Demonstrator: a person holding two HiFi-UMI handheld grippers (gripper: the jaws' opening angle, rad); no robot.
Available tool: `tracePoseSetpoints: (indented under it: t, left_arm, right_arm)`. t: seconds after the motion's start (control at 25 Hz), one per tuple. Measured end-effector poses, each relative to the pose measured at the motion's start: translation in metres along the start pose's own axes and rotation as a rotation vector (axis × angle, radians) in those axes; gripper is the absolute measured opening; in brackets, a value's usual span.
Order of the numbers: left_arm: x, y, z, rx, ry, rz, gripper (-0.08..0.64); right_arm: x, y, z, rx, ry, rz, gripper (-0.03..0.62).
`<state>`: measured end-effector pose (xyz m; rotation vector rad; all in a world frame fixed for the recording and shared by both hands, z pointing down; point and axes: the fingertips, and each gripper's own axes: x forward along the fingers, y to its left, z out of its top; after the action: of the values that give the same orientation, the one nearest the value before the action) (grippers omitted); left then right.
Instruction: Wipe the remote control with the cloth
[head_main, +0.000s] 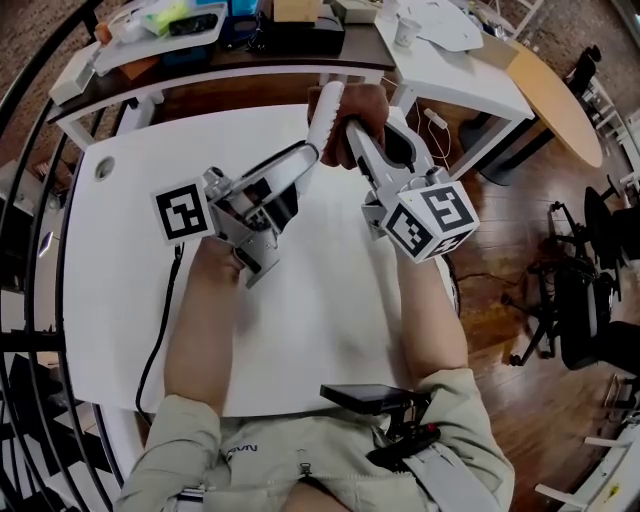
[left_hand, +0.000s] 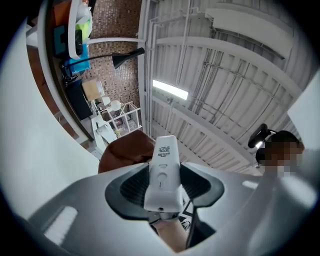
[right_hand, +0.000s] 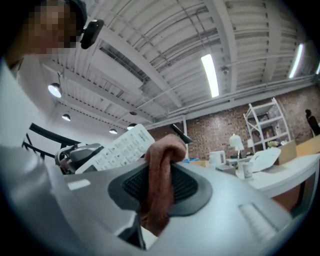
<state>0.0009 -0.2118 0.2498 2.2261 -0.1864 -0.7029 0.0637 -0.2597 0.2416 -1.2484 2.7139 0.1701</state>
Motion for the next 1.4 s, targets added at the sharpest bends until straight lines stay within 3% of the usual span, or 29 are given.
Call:
tracePoseSetpoints:
  t: [0.52,0.88,1.08,1.2,1.4]
  left_arm:
    - [-0.016,-0.003,0.026,-0.016,-0.087,-0.022,0.210]
    - [-0.037,0.002,0.052,0.044,-0.176,0.051,0.210]
    - [-0.045,0.006,0.060,0.062,-0.207,0.092,0.210]
    - [-0.049,0.010,0.064,0.066,-0.227,0.111,0.210]
    - [-0.043,0.010,0.059,0.100,-0.207,0.136,0.210]
  right_arm:
    - [0.014,0.069,-0.026,-0.125,0.095,0.266,0.089]
    - [0.013,0.110,-0.048,-0.278,0.183,0.406,0.089]
    - [0.007,0.125,-0.055,-0.417,0.248,0.481,0.089]
    - [0.006,0.115,-0.048,-0.446,0.238,0.448,0.089]
    - [0.011,0.069,-0.019,-0.489,0.161,0.172,0.091]
